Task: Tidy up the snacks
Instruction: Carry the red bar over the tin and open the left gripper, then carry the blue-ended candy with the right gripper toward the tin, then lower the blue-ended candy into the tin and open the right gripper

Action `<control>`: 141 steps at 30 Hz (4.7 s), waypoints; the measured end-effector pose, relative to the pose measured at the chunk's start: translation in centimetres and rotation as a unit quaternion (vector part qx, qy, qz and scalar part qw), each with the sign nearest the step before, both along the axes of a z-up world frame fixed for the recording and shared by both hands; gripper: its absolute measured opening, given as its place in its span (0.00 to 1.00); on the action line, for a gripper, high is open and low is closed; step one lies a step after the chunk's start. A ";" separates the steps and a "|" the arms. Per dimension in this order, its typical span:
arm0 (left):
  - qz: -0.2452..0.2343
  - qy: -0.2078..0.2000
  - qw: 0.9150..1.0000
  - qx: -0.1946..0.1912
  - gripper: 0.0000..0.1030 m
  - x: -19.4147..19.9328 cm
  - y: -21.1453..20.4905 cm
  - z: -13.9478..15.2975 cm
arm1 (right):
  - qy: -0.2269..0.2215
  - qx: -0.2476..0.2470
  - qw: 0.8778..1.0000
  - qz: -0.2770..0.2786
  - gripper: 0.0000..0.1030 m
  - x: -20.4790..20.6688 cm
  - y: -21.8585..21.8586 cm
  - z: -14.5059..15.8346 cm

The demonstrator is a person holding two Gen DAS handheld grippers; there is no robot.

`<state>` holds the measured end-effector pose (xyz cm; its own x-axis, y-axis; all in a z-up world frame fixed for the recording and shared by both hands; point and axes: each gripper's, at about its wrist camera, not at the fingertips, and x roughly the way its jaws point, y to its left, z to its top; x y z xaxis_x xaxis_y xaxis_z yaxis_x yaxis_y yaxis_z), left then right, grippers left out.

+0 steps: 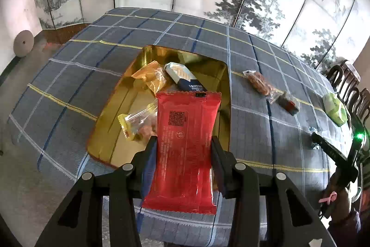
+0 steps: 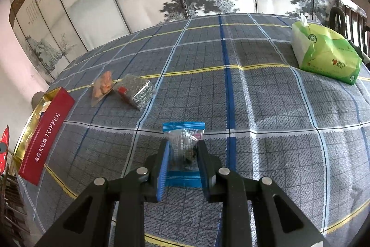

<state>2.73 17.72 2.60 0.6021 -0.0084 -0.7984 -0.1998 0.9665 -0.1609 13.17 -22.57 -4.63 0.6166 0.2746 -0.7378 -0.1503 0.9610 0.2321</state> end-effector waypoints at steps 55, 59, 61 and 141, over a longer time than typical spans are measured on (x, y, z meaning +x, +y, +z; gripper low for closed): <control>0.005 -0.010 0.997 0.071 0.68 1.8 -3.3 -2.1 | 0.000 -0.001 1.000 0.000 0.24 -0.1 0.0 -0.1; 0.010 -0.008 0.997 0.077 0.69 1.1 -3.2 -2.1 | -0.001 -0.007 1.000 0.006 0.24 -0.5 0.6 -0.1; 0.013 -0.006 0.997 0.076 0.70 0.9 -3.0 -2.0 | -0.001 -0.008 1.000 0.010 0.24 -0.8 1.0 -0.1; 0.104 0.053 0.983 0.142 0.83 -6.6 6.8 -3.9 | 0.002 0.076 0.958 0.276 0.25 -0.8 35.5 7.2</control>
